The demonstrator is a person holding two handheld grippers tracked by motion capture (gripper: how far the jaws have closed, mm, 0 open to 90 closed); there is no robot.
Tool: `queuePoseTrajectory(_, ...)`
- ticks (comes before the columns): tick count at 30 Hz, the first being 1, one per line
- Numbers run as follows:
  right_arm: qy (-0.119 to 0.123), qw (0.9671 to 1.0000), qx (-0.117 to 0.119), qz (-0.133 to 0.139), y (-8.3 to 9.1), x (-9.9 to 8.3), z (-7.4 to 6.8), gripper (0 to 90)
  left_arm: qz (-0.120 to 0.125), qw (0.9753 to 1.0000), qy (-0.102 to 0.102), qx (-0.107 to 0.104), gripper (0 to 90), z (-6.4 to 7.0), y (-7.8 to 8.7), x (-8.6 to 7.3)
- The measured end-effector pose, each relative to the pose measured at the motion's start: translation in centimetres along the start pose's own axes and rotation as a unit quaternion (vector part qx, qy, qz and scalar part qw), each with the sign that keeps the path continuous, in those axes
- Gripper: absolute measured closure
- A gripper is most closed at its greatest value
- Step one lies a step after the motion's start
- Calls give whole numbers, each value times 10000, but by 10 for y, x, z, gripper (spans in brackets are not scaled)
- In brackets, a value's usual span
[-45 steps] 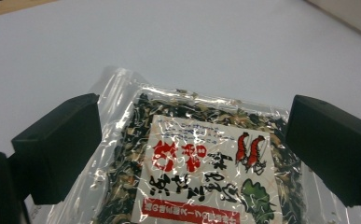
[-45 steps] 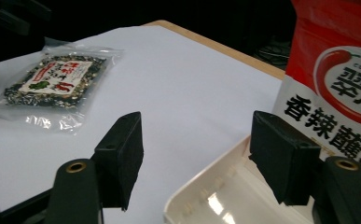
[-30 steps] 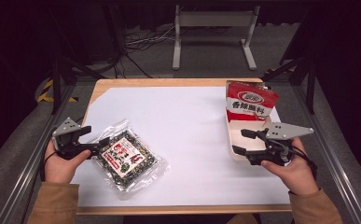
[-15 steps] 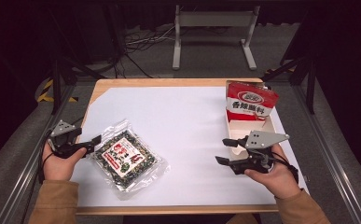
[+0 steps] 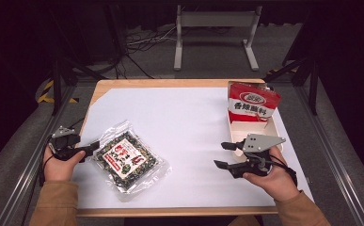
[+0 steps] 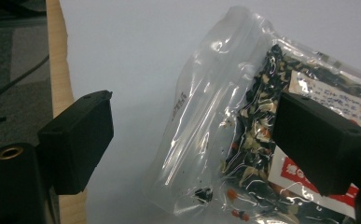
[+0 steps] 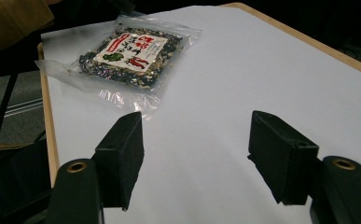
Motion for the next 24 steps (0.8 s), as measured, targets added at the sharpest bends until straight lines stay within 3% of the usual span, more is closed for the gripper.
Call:
queuePoseTrajectory(5, 16, 10000, 27, -50, -3, -2, -1, 354, -223, 9995, 167, -116, 139, -3, -6, -10)
queuePoseTrajectory(12, 41, 9999, 46, -96, -7, -3, -3, 351, -392, 9986, 226, -269, 175, -1, -8, -16)
queuePoseTrajectory(19, 48, 9999, 56, -90, -7, -3, -2, 347, -576, 9968, 240, -490, 293, 3, -9, -22)
queuePoseTrajectory(24, 54, 9999, 45, -77, -6, -3, -2, 347, -608, 9965, 249, -512, 409, 4, -8, -24)
Point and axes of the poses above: each handheld gripper's, and its own axes: y roughly backward along the jaws, x roughly out of its top, z roughly to its right, the point moved 10 cm from there along -y, roughly forward along the jaws, and after that the axes turned 4 degrees about x, right-handed, at the moved point
